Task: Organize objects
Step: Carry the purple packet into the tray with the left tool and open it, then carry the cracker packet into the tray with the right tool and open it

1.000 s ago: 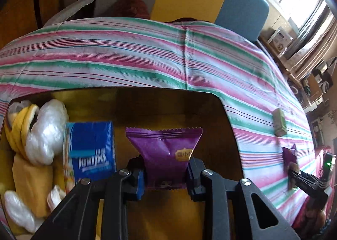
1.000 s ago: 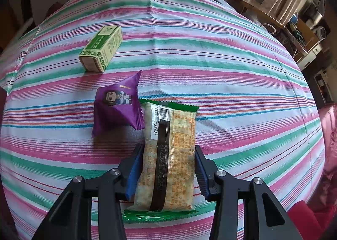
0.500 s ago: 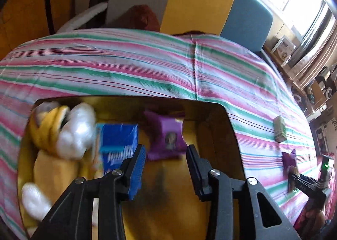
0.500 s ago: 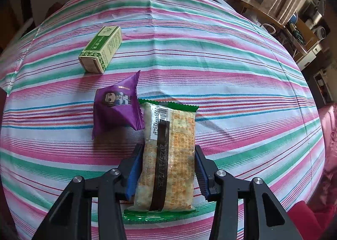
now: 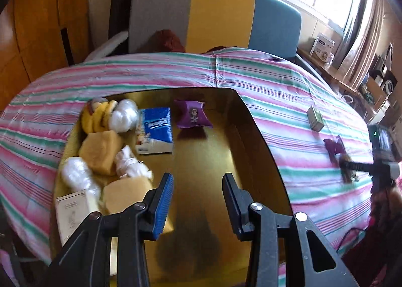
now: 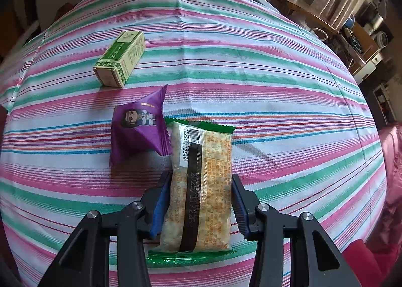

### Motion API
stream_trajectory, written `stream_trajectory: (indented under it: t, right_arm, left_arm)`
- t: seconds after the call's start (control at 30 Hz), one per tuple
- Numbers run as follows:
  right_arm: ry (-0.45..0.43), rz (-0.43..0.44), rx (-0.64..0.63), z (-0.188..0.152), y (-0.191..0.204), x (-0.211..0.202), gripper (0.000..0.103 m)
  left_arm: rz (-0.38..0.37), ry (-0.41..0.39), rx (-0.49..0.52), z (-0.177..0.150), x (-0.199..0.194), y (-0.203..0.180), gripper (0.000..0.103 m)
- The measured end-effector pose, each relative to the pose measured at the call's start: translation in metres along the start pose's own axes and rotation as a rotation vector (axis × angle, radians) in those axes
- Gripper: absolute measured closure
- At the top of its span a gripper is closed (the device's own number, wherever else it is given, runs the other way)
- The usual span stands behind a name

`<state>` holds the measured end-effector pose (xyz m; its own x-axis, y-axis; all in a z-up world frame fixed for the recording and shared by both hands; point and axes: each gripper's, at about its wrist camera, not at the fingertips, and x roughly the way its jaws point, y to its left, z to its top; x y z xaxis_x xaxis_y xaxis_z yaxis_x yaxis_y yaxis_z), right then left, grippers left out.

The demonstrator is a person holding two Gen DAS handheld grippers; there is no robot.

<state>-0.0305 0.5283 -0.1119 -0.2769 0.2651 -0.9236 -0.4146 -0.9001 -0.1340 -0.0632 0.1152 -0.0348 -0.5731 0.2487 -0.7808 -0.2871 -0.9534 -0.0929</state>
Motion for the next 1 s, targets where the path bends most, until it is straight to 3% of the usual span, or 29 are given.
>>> stream_trajectory:
  t: [0.37,0.57,1.0]
  right_arm:
    - [-0.018,-0.025,-0.037,-0.002,0.011,-0.001,0.062]
    - [0.014,-0.021,-0.047,-0.006,0.016,-0.007,0.064]
    - [0.084,0.184,0.006,-0.035,0.034,-0.032,0.064]
  left_arm:
    - [0.005,-0.027,0.009,-0.016,-0.020,0.004,0.063]
    - [-0.005,-0.024,-0.003,-0.021,-0.022,0.010,0.063]
    - [-0.025,-0.029,-0.042,-0.024,-0.026,0.027,0.063]
